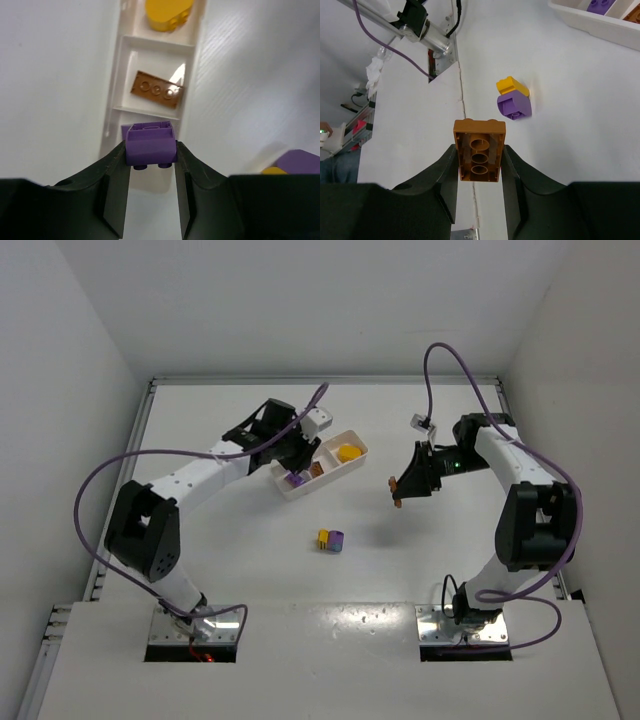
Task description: Sort the legos into containers by color
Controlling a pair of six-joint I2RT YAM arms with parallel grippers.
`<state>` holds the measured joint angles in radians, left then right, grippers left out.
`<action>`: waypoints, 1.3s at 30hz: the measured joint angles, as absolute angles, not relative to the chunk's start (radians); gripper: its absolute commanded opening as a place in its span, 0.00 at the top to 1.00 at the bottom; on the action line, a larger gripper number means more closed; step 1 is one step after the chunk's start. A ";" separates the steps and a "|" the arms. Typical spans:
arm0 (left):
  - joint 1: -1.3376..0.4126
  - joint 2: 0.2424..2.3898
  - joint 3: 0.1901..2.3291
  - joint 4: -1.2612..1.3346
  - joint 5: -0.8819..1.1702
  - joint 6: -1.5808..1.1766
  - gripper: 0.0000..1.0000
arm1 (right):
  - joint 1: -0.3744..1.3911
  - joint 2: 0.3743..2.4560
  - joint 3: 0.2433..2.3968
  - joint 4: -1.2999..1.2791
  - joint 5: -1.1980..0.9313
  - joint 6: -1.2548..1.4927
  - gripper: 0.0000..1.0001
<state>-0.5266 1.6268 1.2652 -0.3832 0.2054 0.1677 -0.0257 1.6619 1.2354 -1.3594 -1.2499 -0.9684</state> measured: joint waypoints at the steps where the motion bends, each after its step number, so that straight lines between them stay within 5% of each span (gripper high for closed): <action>1: -0.518 1.637 1.265 -0.378 0.189 0.164 1.00 | -0.026 1.662 1.235 -1.359 -1.251 -0.968 0.92; 16: -0.471 1.772 1.265 -0.409 0.078 0.141 0.98 | -0.026 1.701 1.237 -1.360 -1.258 -0.968 0.91; 17: -0.471 1.774 1.265 -0.416 0.077 0.141 0.94 | -0.026 1.703 1.238 -1.360 -1.258 -0.968 0.91; 24: -0.468 1.781 1.265 -0.455 0.078 0.136 0.17 | -0.023 1.716 1.258 -1.362 -1.257 -0.949 0.91; 25: -0.467 1.781 1.265 -0.458 0.080 0.139 0.12 | -0.023 1.717 1.261 -1.362 -1.257 -0.942 0.91; 39: -0.391 1.655 1.218 -0.401 0.334 0.076 0.02 | -0.013 1.733 1.368 -1.254 -1.241 -0.679 0.91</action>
